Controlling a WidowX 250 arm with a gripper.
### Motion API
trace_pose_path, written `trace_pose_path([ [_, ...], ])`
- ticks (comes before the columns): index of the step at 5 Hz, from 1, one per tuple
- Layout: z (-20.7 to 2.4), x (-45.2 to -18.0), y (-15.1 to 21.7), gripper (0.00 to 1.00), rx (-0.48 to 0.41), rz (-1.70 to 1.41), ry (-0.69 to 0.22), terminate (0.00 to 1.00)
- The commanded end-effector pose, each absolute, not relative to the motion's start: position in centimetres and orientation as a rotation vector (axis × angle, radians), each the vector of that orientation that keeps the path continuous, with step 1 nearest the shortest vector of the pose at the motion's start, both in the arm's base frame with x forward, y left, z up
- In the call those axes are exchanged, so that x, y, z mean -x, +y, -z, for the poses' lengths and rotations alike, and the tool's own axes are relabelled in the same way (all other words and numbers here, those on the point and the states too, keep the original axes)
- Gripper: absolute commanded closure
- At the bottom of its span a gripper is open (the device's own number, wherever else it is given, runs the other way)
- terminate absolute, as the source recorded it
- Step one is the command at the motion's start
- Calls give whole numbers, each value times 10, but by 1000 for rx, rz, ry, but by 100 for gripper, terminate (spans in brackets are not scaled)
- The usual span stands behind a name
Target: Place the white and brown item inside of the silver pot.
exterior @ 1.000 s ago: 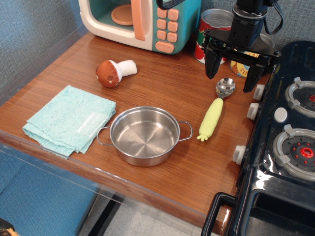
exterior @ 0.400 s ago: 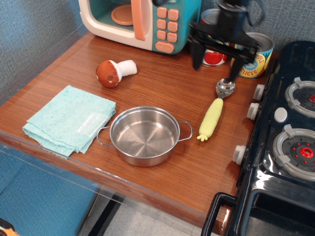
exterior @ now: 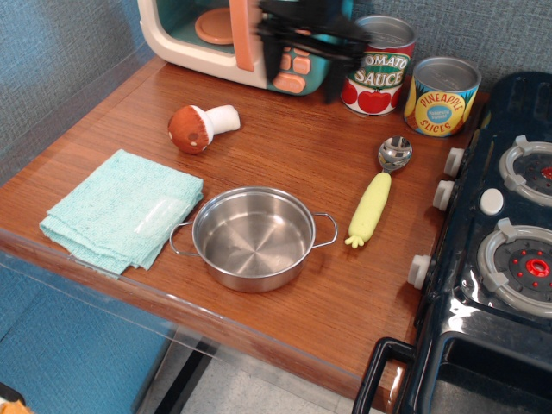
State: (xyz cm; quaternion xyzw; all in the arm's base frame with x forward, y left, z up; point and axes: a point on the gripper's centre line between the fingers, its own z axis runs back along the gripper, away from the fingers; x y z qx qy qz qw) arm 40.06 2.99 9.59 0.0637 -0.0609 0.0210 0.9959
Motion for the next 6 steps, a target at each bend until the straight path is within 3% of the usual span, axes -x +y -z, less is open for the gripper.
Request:
trace_pose_path([
  [1, -112, -370, 77, 0, -137, -119, -112, 0],
  [4, -81, -369, 109, 0, -108, -212, -41, 0],
  [6, -47, -377, 112, 0, -82, -237, 39, 0],
])
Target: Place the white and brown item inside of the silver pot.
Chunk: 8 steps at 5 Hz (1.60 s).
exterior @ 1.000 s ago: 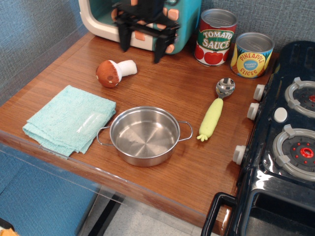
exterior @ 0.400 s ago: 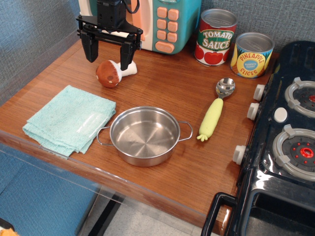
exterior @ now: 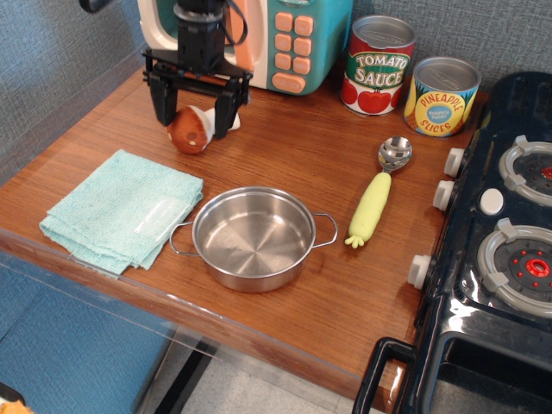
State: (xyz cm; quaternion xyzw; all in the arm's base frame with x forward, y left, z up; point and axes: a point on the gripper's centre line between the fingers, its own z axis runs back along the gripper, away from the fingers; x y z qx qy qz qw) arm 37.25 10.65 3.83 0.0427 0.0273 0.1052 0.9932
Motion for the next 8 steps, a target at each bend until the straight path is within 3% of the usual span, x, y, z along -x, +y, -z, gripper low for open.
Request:
trace_pose_path([
  [1, -44, -379, 113, 100, -80, -234, 33, 0],
  [2, -55, -379, 109, 100, -93, -221, 8, 0],
  [3, -89, -379, 83, 100, -92, -170, -97, 0],
  [4, -102, -359, 36, 100, -45, -136, -128, 0],
  [5, -99, -332, -8, 100, 9, -61, -126, 0],
  [7, -104, -288, -35, 100, 81, -10, -155, 0],
  [8, -99, -274, -38, 100, 76, -6, -125, 0],
])
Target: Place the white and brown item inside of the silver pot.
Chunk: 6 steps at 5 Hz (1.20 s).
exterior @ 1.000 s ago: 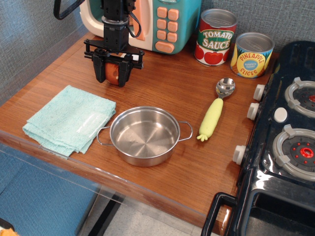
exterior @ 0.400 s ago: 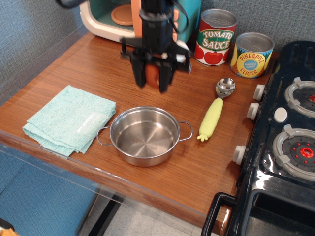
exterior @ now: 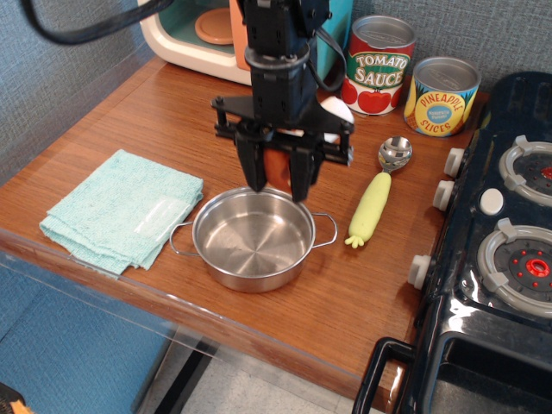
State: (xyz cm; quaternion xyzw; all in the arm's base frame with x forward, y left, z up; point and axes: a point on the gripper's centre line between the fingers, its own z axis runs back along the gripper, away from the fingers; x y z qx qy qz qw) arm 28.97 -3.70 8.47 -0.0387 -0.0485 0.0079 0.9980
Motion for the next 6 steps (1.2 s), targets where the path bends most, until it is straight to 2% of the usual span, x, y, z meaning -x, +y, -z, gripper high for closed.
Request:
trace_pose_path([
  [1, -100, -269, -35, 0, 64, -19, -135, 0],
  [6, -108, -268, -36, 0, 10, -26, -145, 0],
])
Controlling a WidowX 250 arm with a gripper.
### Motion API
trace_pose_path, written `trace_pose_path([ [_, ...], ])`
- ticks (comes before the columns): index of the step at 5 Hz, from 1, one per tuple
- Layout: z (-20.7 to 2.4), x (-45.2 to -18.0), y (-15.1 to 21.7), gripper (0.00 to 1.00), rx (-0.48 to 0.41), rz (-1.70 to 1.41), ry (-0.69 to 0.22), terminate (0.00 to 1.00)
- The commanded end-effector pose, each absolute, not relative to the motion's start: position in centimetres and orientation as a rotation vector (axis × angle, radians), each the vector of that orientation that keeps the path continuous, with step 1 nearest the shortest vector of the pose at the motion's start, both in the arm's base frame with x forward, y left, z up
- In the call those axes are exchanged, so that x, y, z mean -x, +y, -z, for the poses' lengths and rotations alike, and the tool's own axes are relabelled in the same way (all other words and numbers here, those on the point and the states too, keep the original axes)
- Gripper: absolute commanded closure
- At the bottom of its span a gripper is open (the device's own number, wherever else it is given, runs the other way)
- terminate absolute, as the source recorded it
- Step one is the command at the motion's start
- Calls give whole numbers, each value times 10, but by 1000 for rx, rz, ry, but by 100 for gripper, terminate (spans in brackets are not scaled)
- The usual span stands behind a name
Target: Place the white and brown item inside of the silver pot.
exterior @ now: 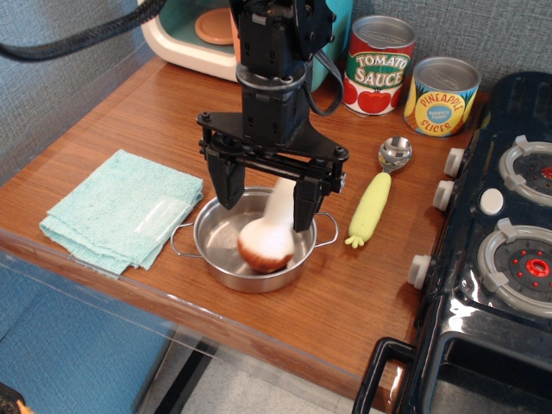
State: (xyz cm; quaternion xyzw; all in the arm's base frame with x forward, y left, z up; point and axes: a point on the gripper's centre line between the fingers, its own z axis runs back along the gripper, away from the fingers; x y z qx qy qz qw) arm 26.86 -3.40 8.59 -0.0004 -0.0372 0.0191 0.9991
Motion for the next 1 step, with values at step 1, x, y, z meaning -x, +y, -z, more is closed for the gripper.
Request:
trace_pose_path([
  [1, -108, -268, -36, 0, 10, -26, -145, 100],
])
